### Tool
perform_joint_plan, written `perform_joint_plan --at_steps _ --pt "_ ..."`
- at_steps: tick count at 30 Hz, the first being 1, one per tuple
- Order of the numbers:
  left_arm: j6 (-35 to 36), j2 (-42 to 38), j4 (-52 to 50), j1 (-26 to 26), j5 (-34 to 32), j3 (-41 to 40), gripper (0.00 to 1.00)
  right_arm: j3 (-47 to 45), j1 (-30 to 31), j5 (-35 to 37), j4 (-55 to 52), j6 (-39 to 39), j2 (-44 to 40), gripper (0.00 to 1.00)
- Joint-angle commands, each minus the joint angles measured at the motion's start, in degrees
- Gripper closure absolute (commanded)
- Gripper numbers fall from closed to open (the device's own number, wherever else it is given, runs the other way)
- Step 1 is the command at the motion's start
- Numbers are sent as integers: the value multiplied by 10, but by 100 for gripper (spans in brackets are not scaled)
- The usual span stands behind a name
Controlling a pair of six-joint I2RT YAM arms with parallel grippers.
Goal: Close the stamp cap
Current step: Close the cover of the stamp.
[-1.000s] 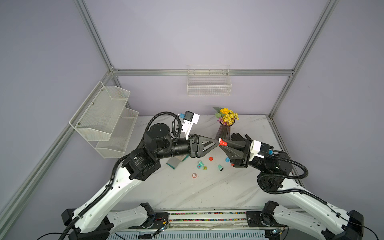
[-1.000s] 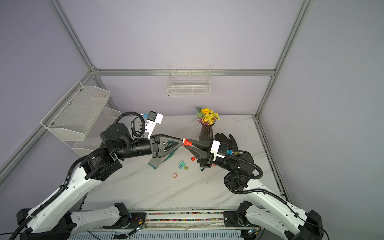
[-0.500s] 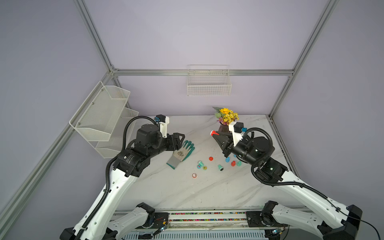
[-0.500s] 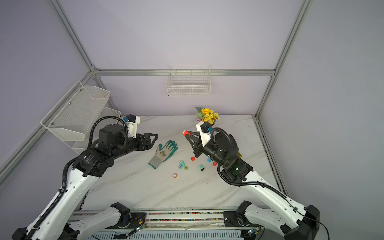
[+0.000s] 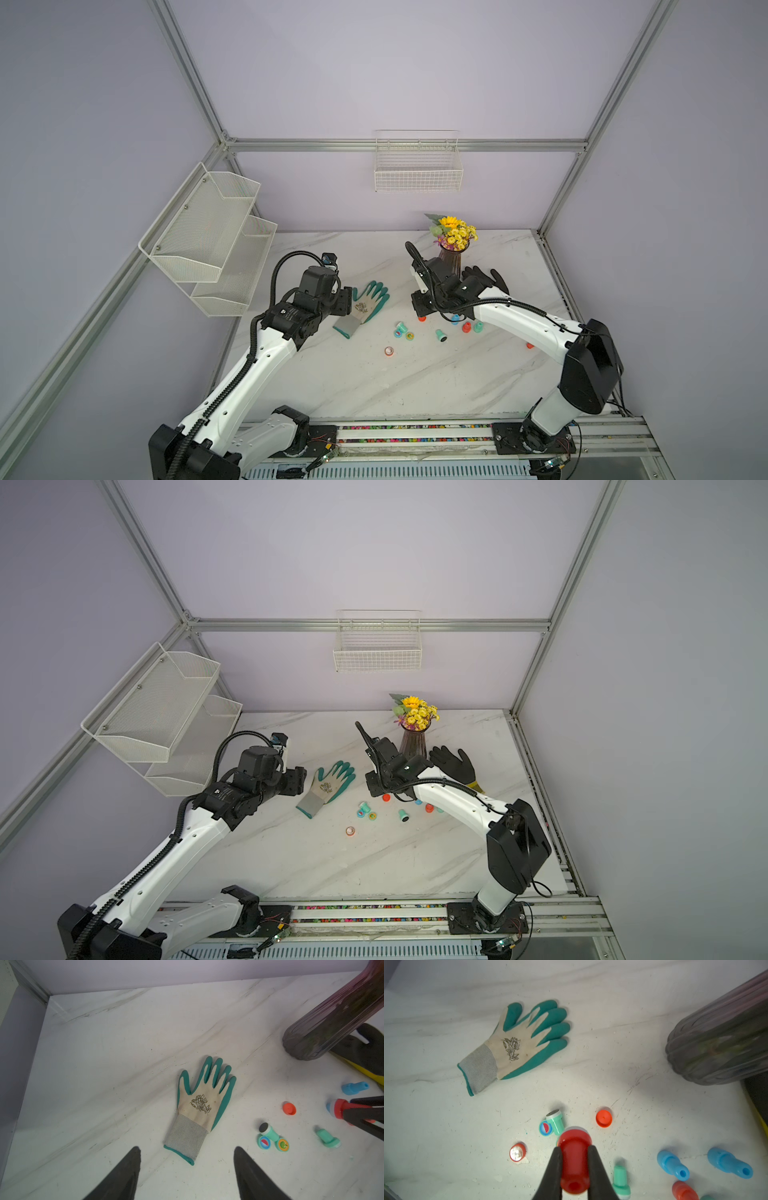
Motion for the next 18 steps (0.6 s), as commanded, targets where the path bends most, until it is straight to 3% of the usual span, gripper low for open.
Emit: perform_joint_plan --at_steps 1,3,18 --pt "26 5 30 4 -51 12 30 36 -22 -65 -52 25 32 100" --pt "27 9 25 5 -58 11 30 53 -33 -88 -69 27 66 100" --pt "29 27 4 5 -82 13 30 86 -36 7 -91 -1 153 100"
